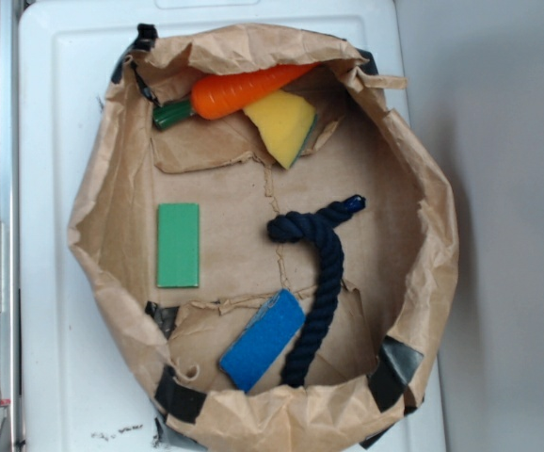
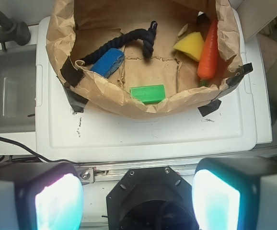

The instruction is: Grab the green block.

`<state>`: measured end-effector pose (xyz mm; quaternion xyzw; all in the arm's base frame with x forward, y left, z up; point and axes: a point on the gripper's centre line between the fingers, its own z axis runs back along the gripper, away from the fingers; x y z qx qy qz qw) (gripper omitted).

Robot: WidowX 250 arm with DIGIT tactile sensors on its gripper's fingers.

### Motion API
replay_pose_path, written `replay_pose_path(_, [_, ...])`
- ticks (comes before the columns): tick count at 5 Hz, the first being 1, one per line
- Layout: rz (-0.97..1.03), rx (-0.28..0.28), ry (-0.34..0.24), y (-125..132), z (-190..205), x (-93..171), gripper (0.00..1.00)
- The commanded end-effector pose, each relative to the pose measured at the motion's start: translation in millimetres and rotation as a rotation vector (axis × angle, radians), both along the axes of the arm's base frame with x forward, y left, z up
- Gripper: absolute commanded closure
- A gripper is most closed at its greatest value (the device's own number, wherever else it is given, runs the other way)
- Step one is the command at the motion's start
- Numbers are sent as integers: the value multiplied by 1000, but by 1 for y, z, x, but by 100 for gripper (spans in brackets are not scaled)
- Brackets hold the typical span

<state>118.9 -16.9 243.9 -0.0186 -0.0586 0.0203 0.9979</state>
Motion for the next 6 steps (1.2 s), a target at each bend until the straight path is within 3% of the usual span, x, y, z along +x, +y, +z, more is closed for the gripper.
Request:
replay_pose_path(1, [0,0,0,0,0,0,0])
replay_pose_path(2, [3,1,38,0,2,-3,0])
replay_pose_path(3, [3,15,56,16,-2,-49,0])
replay_pose_path(4, [12,10,73,18,-5,-64,0])
replay_pose_path(5, [41,-27,76,8,-7,-23,0])
replay_pose_path(6, [41,-27,76,8,-7,-23,0])
